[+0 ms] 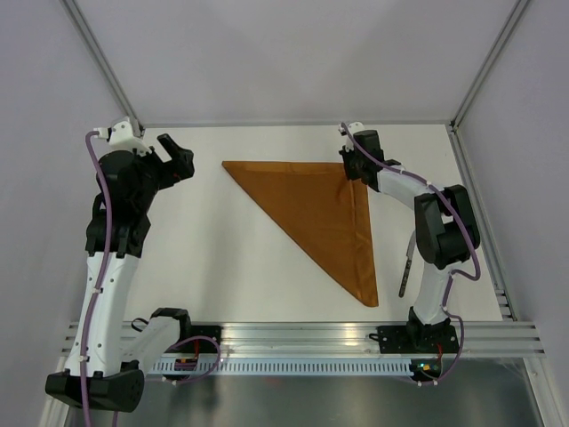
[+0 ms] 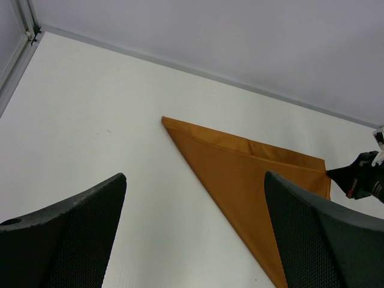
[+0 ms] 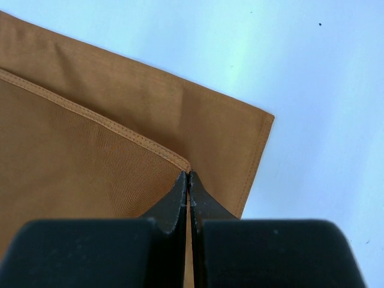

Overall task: Fold the napkin, place the utensils inside, and roll it up
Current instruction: Fold the napkin

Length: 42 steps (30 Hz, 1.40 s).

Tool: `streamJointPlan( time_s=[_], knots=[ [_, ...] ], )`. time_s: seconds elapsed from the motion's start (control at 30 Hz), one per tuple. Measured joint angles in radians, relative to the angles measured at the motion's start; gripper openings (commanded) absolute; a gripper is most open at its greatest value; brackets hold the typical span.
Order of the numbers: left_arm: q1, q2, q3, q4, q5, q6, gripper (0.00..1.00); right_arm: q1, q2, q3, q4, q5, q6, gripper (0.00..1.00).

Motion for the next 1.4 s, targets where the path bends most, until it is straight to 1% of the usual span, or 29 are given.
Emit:
streamJointPlan(
  time_s=[0.67,1.07,1.4],
  knots=[
    [0.000,0.003,-0.006,0.002,0.000,0.000,1.00,-0.064,0.066,0.033,0.037,0.000,0.007,0.01],
    [0.000,0.006,-0.006,0.005,0.000,0.000,1.00,-0.079,0.107,0.080,0.045,0.003,0.010,0.01],
    [0.000,0.016,-0.007,0.008,0.001,0.000,1.00,-0.097,0.116,0.088,0.046,0.010,0.010,0.00]
  ],
)
